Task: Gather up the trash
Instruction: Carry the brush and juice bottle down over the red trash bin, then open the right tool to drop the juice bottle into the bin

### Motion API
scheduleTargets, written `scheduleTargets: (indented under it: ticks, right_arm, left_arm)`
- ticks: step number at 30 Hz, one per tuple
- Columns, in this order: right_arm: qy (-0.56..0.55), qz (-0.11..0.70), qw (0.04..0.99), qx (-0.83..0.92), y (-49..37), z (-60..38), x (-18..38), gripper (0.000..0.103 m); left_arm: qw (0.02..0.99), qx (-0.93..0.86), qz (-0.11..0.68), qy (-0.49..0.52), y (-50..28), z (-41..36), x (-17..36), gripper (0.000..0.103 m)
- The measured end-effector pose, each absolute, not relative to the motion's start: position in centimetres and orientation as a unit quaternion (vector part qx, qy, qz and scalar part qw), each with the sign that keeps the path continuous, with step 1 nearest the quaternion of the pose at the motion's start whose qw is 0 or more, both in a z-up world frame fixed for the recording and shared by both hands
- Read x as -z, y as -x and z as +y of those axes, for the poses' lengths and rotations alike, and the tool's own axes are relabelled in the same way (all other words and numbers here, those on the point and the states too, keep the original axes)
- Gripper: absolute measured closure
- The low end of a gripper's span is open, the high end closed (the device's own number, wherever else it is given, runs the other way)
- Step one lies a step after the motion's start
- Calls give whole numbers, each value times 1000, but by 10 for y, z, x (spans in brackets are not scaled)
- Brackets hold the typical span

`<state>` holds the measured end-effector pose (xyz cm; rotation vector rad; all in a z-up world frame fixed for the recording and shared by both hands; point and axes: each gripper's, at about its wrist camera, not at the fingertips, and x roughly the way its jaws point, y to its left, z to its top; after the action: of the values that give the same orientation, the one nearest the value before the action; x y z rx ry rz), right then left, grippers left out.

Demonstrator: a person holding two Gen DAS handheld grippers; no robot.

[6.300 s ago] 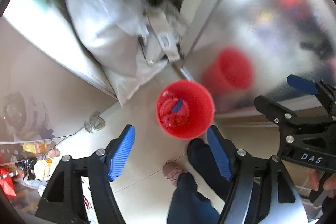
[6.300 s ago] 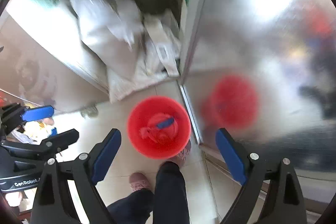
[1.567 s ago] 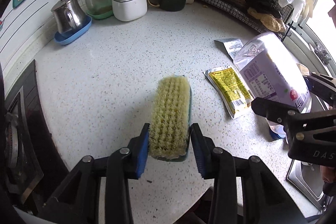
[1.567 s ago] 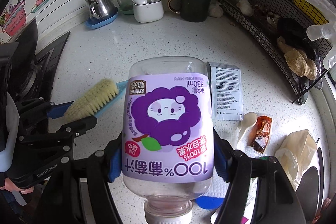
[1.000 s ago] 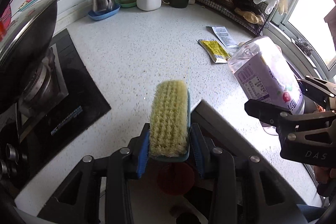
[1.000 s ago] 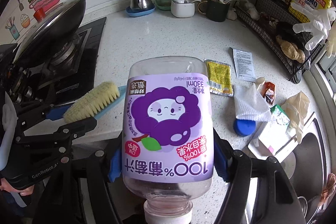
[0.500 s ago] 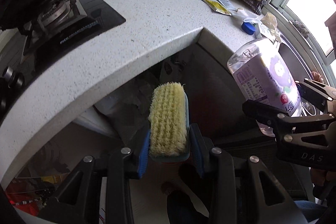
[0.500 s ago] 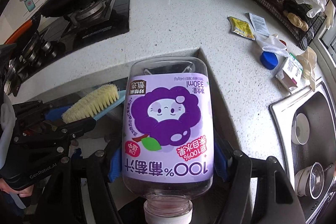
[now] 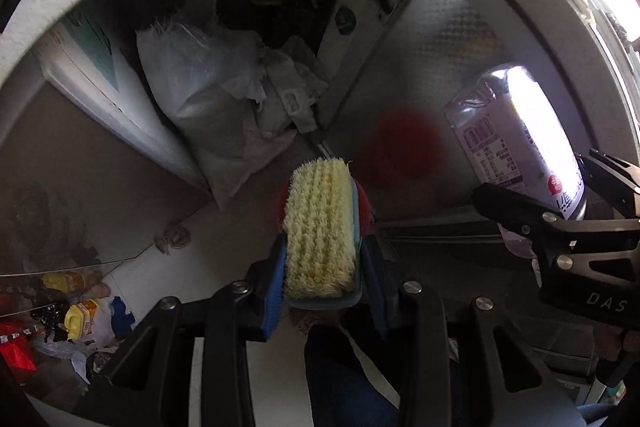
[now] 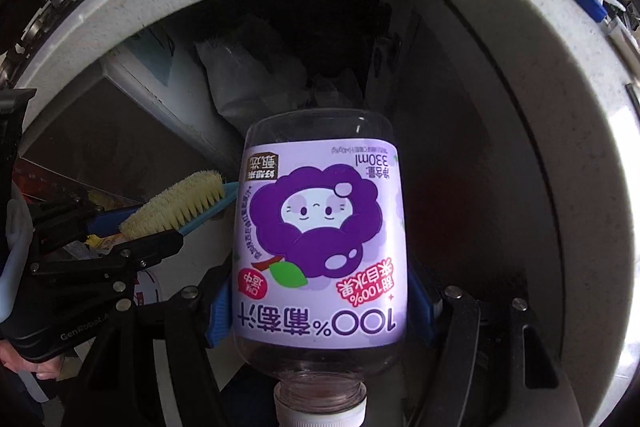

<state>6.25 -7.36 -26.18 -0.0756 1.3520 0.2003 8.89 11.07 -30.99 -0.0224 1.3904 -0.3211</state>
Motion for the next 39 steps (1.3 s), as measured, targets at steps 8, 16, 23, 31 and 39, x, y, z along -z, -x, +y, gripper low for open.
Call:
scheduleTargets:
  ticks: [8,16,23,31,39]
  right_arm:
    - [15,648,758,-72,-76,-81,371,36]
    - [4,673,738,-42,-82,-87,465,36]
    - [-1,691,723,-24,-90,-107,507,36]
    - [-2,693,721,-16,-90,-115,520,36]
    - [1,690,723,-20,-83,-119,507,36]
  left_arm:
    - [732,145,665,10,-106,104,418,69]
    - [706,163,690,12,-118,90,523,69]
    - [682,177,709,-1,-117,73,575,69]
    - [650,186,736,12,-121,62,604,64]
    - [649,185,738,4,-118,63,600,64]
